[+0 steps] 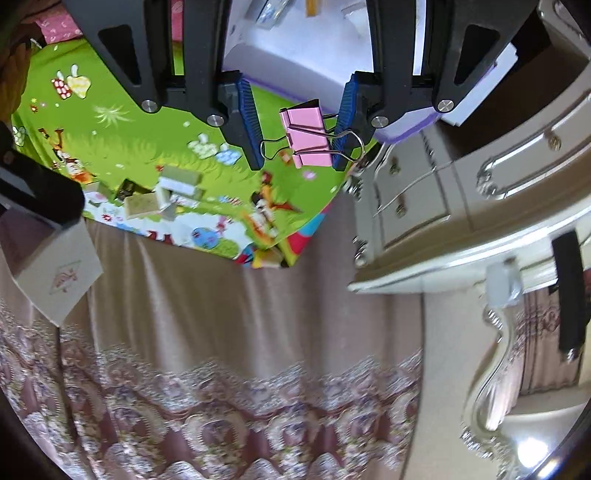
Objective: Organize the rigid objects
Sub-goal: 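Carry the clip and box to the storage box and release them inside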
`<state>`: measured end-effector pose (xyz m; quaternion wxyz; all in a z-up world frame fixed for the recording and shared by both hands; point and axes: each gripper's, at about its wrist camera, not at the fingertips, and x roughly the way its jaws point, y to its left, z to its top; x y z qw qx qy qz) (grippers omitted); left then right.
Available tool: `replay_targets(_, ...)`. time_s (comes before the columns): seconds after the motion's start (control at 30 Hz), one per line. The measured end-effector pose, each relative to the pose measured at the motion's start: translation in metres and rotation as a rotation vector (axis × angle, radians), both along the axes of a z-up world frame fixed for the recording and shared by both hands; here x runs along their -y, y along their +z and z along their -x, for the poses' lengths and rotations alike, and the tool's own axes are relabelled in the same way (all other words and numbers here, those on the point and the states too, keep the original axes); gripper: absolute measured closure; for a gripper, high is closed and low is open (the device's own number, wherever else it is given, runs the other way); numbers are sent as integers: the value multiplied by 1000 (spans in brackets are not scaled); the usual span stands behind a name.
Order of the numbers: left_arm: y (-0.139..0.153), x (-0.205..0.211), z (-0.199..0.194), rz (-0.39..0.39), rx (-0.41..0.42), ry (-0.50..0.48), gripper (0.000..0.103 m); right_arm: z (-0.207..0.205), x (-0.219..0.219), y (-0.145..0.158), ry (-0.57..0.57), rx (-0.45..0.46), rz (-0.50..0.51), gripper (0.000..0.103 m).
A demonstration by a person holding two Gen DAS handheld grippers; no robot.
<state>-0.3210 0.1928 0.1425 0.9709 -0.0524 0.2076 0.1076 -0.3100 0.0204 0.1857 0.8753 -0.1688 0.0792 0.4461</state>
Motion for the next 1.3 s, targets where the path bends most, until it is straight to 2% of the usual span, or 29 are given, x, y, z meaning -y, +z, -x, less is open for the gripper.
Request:
replay_targets(0.23,-27,-28,3,83,-86,30,64,2,-40,-23,117,-86,125,46)
replay_targets(0.4,-47,-45,4,156,-132,60,64,1,-62,-44,158,-138,206,46)
replay_targets(0.6,-71,-64,2,178,-198,118,64,-14,-84,-77,205,-253,287,46)
replay_targets(0.83,-96,-82,-3,187,-297,207,63,-20,-100,-107,286,-334,332,46)
replay_targets(0.9,-101,-88,-5,191,-341,258,49,-20,-102,-114,308,-358,333,43)
replay_targets(0.93,-103,-89,-6,187,-358,284,31,-23,-103,-118,305,-382,342,37)
replay_targets(0.97,-103,-90,-4,177,-361,308,19,-26,-101,-120,289,-395,347,33)
replay_targets(1.03,-100,-88,-2,146,-349,331,15,-32,-94,-120,266,-407,330,32)
replay_targets(1.13,-97,-81,-7,119,-363,318,15,-46,-73,-114,209,-420,284,27)
replay_targets(1.2,-96,-73,-15,124,-371,290,15,-53,-58,-110,162,-414,263,21)
replay_targets(1.3,-97,-47,-33,130,-387,194,15,-72,-25,-109,43,-396,255,19)
